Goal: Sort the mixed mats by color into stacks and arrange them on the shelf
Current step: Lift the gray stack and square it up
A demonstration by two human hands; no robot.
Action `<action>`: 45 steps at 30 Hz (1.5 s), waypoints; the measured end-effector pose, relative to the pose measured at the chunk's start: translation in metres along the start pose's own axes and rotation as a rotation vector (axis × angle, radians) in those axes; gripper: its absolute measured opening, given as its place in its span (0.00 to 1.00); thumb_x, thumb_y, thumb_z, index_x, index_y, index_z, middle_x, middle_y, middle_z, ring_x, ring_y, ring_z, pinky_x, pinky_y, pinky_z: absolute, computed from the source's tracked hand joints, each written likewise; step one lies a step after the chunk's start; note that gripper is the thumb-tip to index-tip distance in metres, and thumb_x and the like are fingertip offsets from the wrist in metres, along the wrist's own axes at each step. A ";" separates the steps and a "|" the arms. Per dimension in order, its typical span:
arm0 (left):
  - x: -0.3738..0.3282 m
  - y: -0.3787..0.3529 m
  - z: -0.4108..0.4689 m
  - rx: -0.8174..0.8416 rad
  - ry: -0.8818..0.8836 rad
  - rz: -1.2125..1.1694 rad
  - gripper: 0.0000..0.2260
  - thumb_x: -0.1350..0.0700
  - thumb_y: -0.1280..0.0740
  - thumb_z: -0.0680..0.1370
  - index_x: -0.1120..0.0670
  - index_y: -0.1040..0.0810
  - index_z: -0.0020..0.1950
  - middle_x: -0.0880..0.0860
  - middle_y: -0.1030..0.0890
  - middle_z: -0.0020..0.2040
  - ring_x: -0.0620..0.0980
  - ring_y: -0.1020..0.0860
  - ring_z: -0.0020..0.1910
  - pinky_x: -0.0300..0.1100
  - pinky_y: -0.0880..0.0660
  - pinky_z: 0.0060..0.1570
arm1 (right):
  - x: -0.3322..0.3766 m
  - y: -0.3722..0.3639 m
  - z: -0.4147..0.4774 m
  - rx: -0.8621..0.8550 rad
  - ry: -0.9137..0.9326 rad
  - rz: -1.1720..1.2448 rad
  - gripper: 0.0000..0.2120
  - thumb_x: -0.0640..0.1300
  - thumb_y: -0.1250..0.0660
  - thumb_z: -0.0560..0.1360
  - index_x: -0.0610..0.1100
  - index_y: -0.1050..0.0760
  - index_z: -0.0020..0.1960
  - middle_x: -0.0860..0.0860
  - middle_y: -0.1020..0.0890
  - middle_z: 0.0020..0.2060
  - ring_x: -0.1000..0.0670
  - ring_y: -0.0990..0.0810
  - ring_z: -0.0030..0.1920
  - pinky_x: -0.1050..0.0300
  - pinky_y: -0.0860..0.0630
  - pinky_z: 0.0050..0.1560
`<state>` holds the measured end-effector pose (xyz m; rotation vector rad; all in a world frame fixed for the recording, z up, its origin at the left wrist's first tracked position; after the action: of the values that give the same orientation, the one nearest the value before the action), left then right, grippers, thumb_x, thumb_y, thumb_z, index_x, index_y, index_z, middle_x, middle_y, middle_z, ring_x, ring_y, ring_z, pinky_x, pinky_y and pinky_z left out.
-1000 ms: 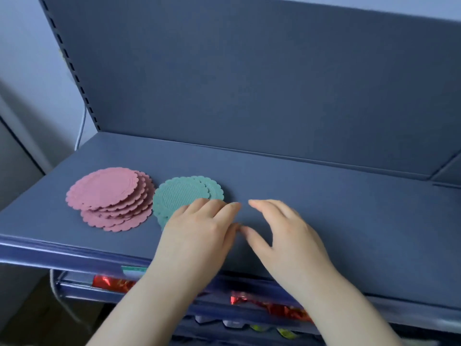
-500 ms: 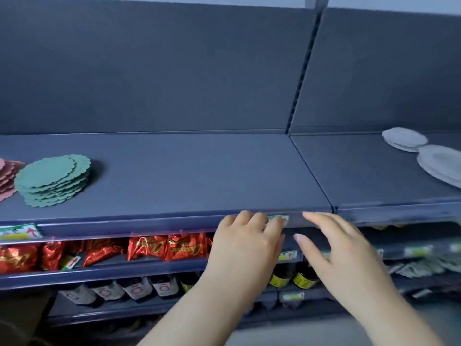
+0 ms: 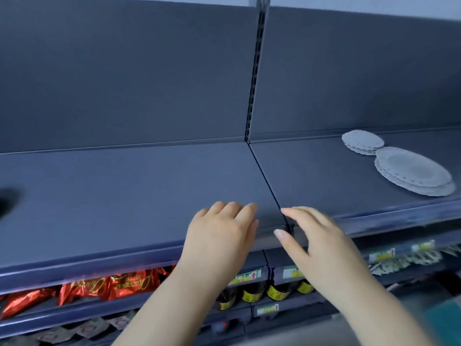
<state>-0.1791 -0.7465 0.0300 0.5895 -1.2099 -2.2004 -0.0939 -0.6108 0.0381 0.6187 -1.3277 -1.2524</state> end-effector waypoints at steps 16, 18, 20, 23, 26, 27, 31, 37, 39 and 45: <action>-0.031 -0.071 0.113 0.041 -0.132 0.023 0.17 0.49 0.46 0.76 0.52 0.19 0.51 0.49 0.18 0.40 0.54 0.20 0.35 0.45 0.24 0.30 | -0.093 0.011 0.087 -0.074 -0.073 0.070 0.21 0.58 0.43 0.75 0.55 0.33 0.67 0.61 0.31 0.64 0.59 0.35 0.64 0.66 0.37 0.57; -0.037 -0.079 0.121 0.050 -0.106 0.056 0.17 0.49 0.46 0.76 0.52 0.18 0.51 0.49 0.18 0.40 0.53 0.20 0.35 0.44 0.24 0.30 | -0.107 0.012 0.098 -0.055 -0.042 0.081 0.21 0.58 0.43 0.75 0.55 0.34 0.67 0.61 0.31 0.65 0.59 0.35 0.65 0.65 0.37 0.58; -0.047 -0.089 0.129 0.072 -0.069 0.079 0.17 0.49 0.46 0.76 0.51 0.19 0.51 0.48 0.18 0.40 0.53 0.21 0.35 0.44 0.25 0.30 | -0.125 0.016 0.110 -0.032 -0.007 0.080 0.21 0.58 0.43 0.76 0.56 0.35 0.67 0.62 0.32 0.66 0.59 0.35 0.65 0.65 0.37 0.59; -0.071 -0.108 0.147 0.100 -0.015 0.097 0.16 0.49 0.46 0.76 0.51 0.19 0.49 0.48 0.19 0.39 0.53 0.21 0.35 0.44 0.25 0.29 | -0.162 0.029 0.130 -0.014 0.035 0.087 0.20 0.58 0.44 0.76 0.57 0.36 0.68 0.63 0.34 0.66 0.60 0.37 0.66 0.66 0.38 0.59; -0.106 -0.127 0.175 0.095 0.015 0.118 0.16 0.49 0.45 0.75 0.51 0.19 0.49 0.48 0.18 0.39 0.53 0.20 0.35 0.44 0.25 0.29 | -0.208 0.051 0.148 -0.007 0.060 0.097 0.20 0.58 0.43 0.76 0.58 0.36 0.67 0.63 0.34 0.66 0.60 0.37 0.66 0.64 0.37 0.59; -0.121 -0.132 0.187 0.094 0.024 0.120 0.16 0.49 0.45 0.75 0.51 0.19 0.49 0.48 0.18 0.39 0.53 0.20 0.35 0.44 0.25 0.29 | -0.225 0.060 0.155 -0.004 0.060 0.102 0.20 0.58 0.43 0.76 0.58 0.35 0.67 0.63 0.34 0.66 0.60 0.37 0.66 0.64 0.36 0.59; -0.176 -0.160 0.241 0.081 0.014 0.139 0.15 0.50 0.45 0.74 0.50 0.19 0.45 0.47 0.20 0.36 0.52 0.22 0.32 0.43 0.26 0.28 | -0.297 0.093 0.191 0.022 0.045 0.122 0.19 0.56 0.41 0.76 0.56 0.34 0.66 0.61 0.31 0.65 0.57 0.34 0.64 0.60 0.33 0.56; -0.227 -0.215 0.313 0.233 -0.006 0.217 0.10 0.56 0.24 0.61 0.49 0.19 0.41 0.46 0.22 0.33 0.49 0.24 0.29 0.38 0.36 0.26 | -0.372 0.098 0.256 0.149 0.036 0.030 0.18 0.54 0.42 0.77 0.53 0.34 0.66 0.57 0.32 0.67 0.52 0.32 0.64 0.54 0.29 0.56; -0.237 -0.225 0.328 0.306 0.027 0.268 0.14 0.55 0.26 0.65 0.48 0.21 0.49 0.47 0.21 0.44 0.49 0.23 0.38 0.40 0.38 0.32 | -0.388 0.091 0.271 0.201 0.049 -0.013 0.19 0.54 0.41 0.77 0.53 0.34 0.67 0.55 0.31 0.66 0.51 0.31 0.63 0.54 0.29 0.56; -0.238 -0.250 0.343 0.400 0.172 0.262 0.18 0.59 0.42 0.77 0.48 0.34 0.67 0.47 0.31 0.65 0.51 0.29 0.58 0.42 0.34 0.48 | -0.410 0.078 0.302 0.251 0.039 -0.004 0.27 0.57 0.33 0.71 0.52 0.34 0.66 0.54 0.31 0.65 0.50 0.33 0.65 0.54 0.30 0.57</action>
<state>-0.2741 -0.2698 0.0115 0.7154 -1.5478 -1.6664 -0.2636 -0.1241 0.0264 0.8181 -1.4629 -1.0795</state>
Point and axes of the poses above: each hand's wrist, its own z-axis towards the middle knuckle, its own y-axis out of the back of the hand, x = y × z, the point moved 4 cm from there along z, towards the middle knuckle
